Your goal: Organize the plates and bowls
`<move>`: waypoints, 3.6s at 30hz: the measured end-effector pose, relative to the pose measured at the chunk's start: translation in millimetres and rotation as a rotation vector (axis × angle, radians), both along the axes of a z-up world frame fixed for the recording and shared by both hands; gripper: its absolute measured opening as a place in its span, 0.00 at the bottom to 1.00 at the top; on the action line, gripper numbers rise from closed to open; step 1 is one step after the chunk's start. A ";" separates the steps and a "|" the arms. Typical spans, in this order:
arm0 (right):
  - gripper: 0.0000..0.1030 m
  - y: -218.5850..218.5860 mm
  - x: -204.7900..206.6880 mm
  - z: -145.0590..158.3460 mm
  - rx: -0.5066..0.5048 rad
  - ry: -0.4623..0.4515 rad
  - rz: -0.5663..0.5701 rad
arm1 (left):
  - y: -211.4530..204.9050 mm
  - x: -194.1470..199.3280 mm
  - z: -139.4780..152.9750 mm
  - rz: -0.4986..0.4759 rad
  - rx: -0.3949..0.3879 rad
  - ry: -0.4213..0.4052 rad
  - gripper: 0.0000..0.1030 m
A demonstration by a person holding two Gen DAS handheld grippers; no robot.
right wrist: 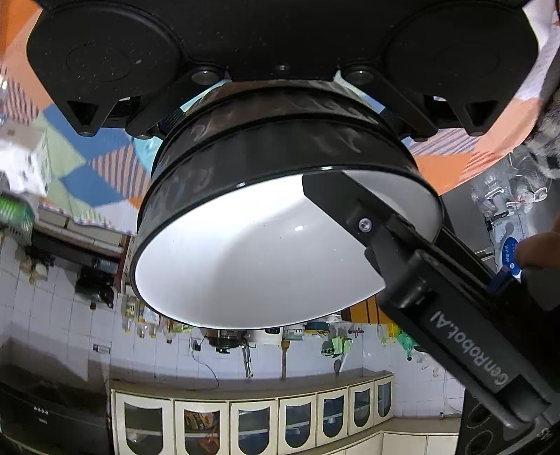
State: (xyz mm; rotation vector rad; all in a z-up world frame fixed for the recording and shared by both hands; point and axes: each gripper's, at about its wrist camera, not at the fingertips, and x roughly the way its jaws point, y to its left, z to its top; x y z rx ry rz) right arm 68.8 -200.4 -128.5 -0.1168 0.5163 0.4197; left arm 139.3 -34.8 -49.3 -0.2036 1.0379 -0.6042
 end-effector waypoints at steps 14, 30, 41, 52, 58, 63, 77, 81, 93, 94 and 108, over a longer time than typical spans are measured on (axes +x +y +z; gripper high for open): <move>1.00 -5.0 43.8 -4.7 0.005 0.063 -0.008 | -6.6 50.4 -9.9 0.044 -0.001 0.019 0.43; 0.99 -11.4 94.9 -57.0 0.009 0.185 -0.038 | -20.7 103.7 -78.1 0.092 0.021 0.112 0.43; 0.99 -12.9 103.4 -71.1 -0.002 0.201 -0.068 | -39.2 101.1 -85.6 0.110 0.100 0.034 0.43; 0.99 -11.0 64.9 -53.0 0.016 0.222 -0.141 | -33.6 83.5 -75.1 0.165 0.122 -0.079 0.43; 0.99 -18.6 36.4 -35.0 0.018 0.199 -0.191 | -22.7 59.1 -43.2 0.197 0.112 -0.179 0.47; 0.99 -26.2 19.2 -13.2 0.015 0.182 -0.240 | -11.4 32.2 -13.4 0.215 0.112 -0.255 0.51; 0.99 -33.4 -20.7 45.5 -0.012 0.152 -0.414 | 16.8 -59.7 50.0 0.236 0.192 -0.386 0.68; 0.99 -33.1 -34.6 58.5 0.006 0.173 -0.442 | 28.8 -81.1 61.1 0.250 0.205 -0.392 0.74; 0.99 -12.5 -79.6 89.5 -0.034 0.172 -0.521 | 46.9 -111.9 51.9 0.299 0.297 -0.381 0.96; 0.99 -11.3 -82.8 90.8 -0.028 0.173 -0.524 | 46.4 -111.8 50.7 0.302 0.304 -0.375 0.96; 0.99 -4.4 -108.4 106.3 -0.028 0.165 -0.578 | 39.8 -126.5 58.2 0.287 0.342 -0.361 0.96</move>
